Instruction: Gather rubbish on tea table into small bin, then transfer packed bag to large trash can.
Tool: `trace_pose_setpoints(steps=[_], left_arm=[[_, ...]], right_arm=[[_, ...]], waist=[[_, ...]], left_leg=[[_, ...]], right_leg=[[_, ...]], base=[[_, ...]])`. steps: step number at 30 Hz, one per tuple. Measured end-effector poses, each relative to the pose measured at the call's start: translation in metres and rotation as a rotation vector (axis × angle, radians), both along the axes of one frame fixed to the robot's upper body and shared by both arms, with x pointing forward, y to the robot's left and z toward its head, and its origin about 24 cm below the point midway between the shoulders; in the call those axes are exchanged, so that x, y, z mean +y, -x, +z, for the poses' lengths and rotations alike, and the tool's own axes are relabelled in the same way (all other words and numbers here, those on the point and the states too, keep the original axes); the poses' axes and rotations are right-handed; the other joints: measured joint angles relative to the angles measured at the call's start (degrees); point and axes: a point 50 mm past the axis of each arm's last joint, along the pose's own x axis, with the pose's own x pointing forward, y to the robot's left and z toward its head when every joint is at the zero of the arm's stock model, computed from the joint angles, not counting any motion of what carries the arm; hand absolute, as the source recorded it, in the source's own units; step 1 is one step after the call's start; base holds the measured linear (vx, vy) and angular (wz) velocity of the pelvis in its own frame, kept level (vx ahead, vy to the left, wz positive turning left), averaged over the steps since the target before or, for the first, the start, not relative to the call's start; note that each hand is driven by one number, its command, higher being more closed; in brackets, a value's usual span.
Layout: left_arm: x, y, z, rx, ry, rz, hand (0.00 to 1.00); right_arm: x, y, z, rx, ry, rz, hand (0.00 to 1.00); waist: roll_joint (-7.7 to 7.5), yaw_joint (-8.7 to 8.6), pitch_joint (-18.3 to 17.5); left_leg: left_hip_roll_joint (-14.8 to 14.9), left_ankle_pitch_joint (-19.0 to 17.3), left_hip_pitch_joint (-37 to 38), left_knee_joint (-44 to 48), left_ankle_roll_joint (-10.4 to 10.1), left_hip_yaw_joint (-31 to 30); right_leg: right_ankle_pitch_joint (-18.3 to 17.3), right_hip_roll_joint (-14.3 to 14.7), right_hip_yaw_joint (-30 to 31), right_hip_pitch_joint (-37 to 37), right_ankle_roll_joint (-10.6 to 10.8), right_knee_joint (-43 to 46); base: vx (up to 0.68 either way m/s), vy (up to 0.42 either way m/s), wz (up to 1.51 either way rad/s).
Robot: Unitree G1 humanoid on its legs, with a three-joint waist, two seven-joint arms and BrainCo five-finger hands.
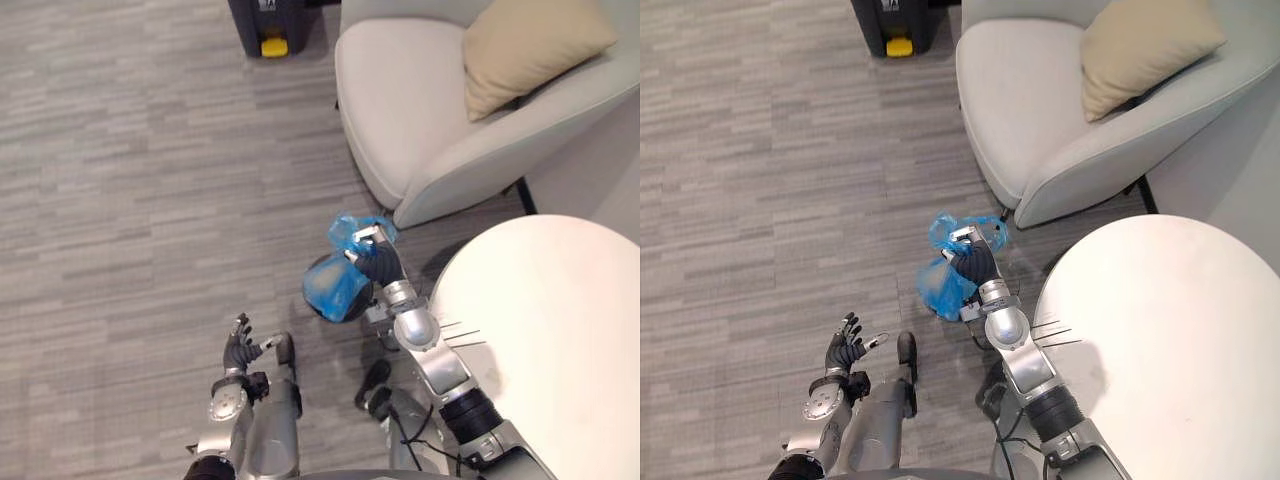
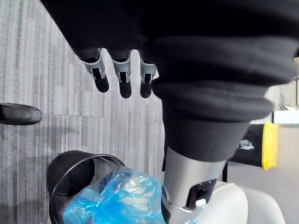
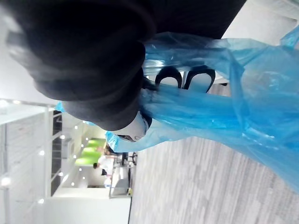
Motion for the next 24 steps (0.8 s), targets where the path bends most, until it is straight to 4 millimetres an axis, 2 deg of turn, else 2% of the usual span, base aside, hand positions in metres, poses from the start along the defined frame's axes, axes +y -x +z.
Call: trace_pose_setpoints(steps=[4,5,6,7,8,9,10,12,14,15,16,17,18,19,20,21,22,23,24], left_arm=[[0.005,0.002,0.006,-0.028,-0.012,-0.007,0.00],[0.005,-0.002,0.012,-0.056,-0.011,-0.012,0.00],[0.006,-0.005,0.017,-0.086,-0.013,-0.009,0.00],[0.008,-0.007,0.021,-0.105,-0.015,-0.004,0.00],[0.009,-0.012,0.027,-0.134,-0.019,-0.003,0.00],[0.013,-0.014,0.036,-0.176,-0.037,-0.005,0.00],[0.015,-0.015,0.043,-0.206,-0.042,-0.003,0.00],[0.019,-0.017,0.056,-0.267,-0.061,0.004,0.00],[0.019,-0.019,0.071,-0.342,-0.075,-0.001,0.00],[0.012,-0.020,0.074,-0.361,-0.061,-0.013,0.00],[0.005,-0.022,0.078,-0.381,-0.050,-0.040,0.00],[0.002,-0.023,0.080,-0.392,-0.047,-0.051,0.00],[-0.004,-0.026,0.084,-0.414,-0.037,-0.077,0.00],[-0.007,-0.027,0.087,-0.430,-0.032,-0.094,0.00],[-0.015,-0.031,0.092,-0.456,-0.022,-0.132,0.00],[-0.020,-0.033,0.099,-0.489,-0.015,-0.156,0.00],[-0.021,-0.034,0.104,-0.510,-0.014,-0.161,0.00],[-0.023,-0.037,0.114,-0.561,-0.017,-0.171,0.00],[-0.027,-0.044,0.125,-0.615,-0.034,-0.200,0.00]], right_arm=[[0.009,0.000,0.007,-0.027,-0.015,0.051,1.00],[0.013,0.000,0.008,-0.032,-0.010,0.070,1.00],[0.015,0.000,0.010,-0.038,-0.011,0.084,1.00],[0.018,-0.001,0.013,-0.049,-0.011,0.097,1.00],[0.021,-0.001,0.017,-0.060,-0.024,0.109,1.00],[0.022,-0.003,0.021,-0.074,-0.046,0.113,1.00],[0.023,-0.004,0.025,-0.086,-0.051,0.120,1.00],[0.026,-0.009,0.038,-0.132,-0.048,0.132,1.00],[0.025,-0.017,0.059,-0.211,-0.029,0.145,1.00],[0.018,-0.024,0.067,-0.243,-0.002,0.138,1.00],[0.011,-0.030,0.067,-0.233,0.014,0.121,1.00],[0.007,-0.034,0.067,-0.226,0.033,0.112,1.00],[-0.001,-0.042,0.066,-0.211,0.068,0.086,1.00],[-0.005,-0.045,0.067,-0.205,0.076,0.072,1.00],[-0.011,-0.048,0.069,-0.195,0.048,0.048,1.00],[-0.013,-0.048,0.070,-0.192,0.030,0.042,1.00],[-0.012,-0.048,0.070,-0.190,0.030,0.044,1.00],[-0.011,-0.048,0.069,-0.184,0.026,0.053,1.00],[-0.012,-0.048,0.070,-0.183,0.014,0.053,1.00]], waist=[[0.00,0.13,-0.68],[0.03,0.03,-0.61],[0.42,0.34,-0.61],[1.05,0.43,-0.33],[1.00,-0.17,-0.02],[1.48,0.17,0.27],[1.30,0.57,0.23],[0.90,1.77,-0.04],[3.15,3.20,-0.47],[6.47,3.07,-0.31],[7.60,3.19,-0.23],[7.64,3.22,-0.21],[7.13,3.08,-0.15],[6.96,2.87,-0.14],[6.72,1.91,-0.03],[6.60,0.84,-0.08],[6.60,0.44,-0.08],[6.73,-0.09,-0.17],[6.88,-0.31,-0.26]], left_leg=[[-0.34,-0.09,1.44,0.68,-0.04,1.82],[-0.71,-0.97,1.30,2.41,0.63,1.94],[-0.48,-2.54,1.23,4.46,1.94,1.55],[0.48,-3.63,1.18,4.94,2.70,0.99],[0.04,-3.63,0.82,6.41,2.16,-0.03],[-0.65,-3.64,0.57,7.87,2.24,-2.25],[-0.90,-3.76,-0.16,8.77,2.42,-3.64],[-1.04,-2.86,-2.15,10.05,1.82,-5.62],[-0.23,0.92,-5.25,6.20,0.69,-7.70],[1.53,1.79,-6.90,3.27,0.33,-10.26],[2.19,0.60,-7.11,0.03,-1.31,-11.24],[2.38,-1.66,-7.09,-1.17,-3.79,-11.11],[2.08,-4.17,-7.56,-1.92,-4.69,-9.07],[1.50,-3.63,-7.82,-1.13,-3.82,-7.83],[-0.39,-2.79,-8.09,2.71,-1.85,-5.64],[-1.72,-3.35,-7.00,8.22,-1.07,-2.98],[-1.75,-4.10,-5.76,10.85,-0.19,-1.59],[-1.17,-6.12,-2.81,14.55,1.74,0.16],[-0.61,-9.62,0.56,14.27,1.41,1.01]], right_leg=[[2.47,0.12,3.71,0.29,0.15,-1.65],[2.65,-0.71,4.31,-0.54,0.37,0.97],[3.13,-0.51,6.17,-0.17,1.50,1.27],[0.77,-0.46,6.93,-0.02,1.62,4.12],[-4.91,-1.90,7.81,-1.18,0.43,14.60],[-9.88,-2.26,8.94,0.19,1.22,26.47],[-11.72,-1.75,9.11,2.01,1.43,29.50],[-14.88,0.15,9.27,4.87,0.96,25.43],[-17.41,4.78,8.58,7.04,-0.84,12.80],[-14.46,7.89,6.46,6.80,-1.93,9.54],[-12.63,8.75,4.84,6.15,-3.02,8.28],[-11.88,8.66,3.73,5.94,-3.67,7.66],[-10.48,7.54,2.06,5.10,-4.82,6.34],[-10.13,6.63,1.39,5.04,-5.12,6.19],[-9.18,4.41,0.18,4.29,-4.94,5.89],[-8.21,2.38,-0.37,3.76,-4.54,5.64],[-7.71,1.70,-0.44,3.77,-4.35,5.42],[-6.76,0.95,-0.52,3.91,-4.11,4.91],[-5.81,0.58,-0.78,3.98,-3.58,4.25]], base=[[-0.01,0.054,-0.48],[-0.10,0.075,-0.17],[-0.12,0.079,-0.18],[-0.14,0.032,0.08],[-0.14,-0.013,0.56],[-0.19,-0.073,0.87],[-0.18,-0.093,0.79],[-0.23,-0.139,0.49],[-0.31,-0.136,0.35],[-0.33,-0.104,0.50],[-0.34,-0.094,0.61],[-0.31,-0.037,0.67],[-0.29,0.013,0.51],[-0.29,0.031,0.73],[-0.26,0.042,0.69],[-0.16,0.053,0.63],[-0.17,0.080,0.35],[-0.14,0.112,0.20],[-0.14,0.121,0.21]])
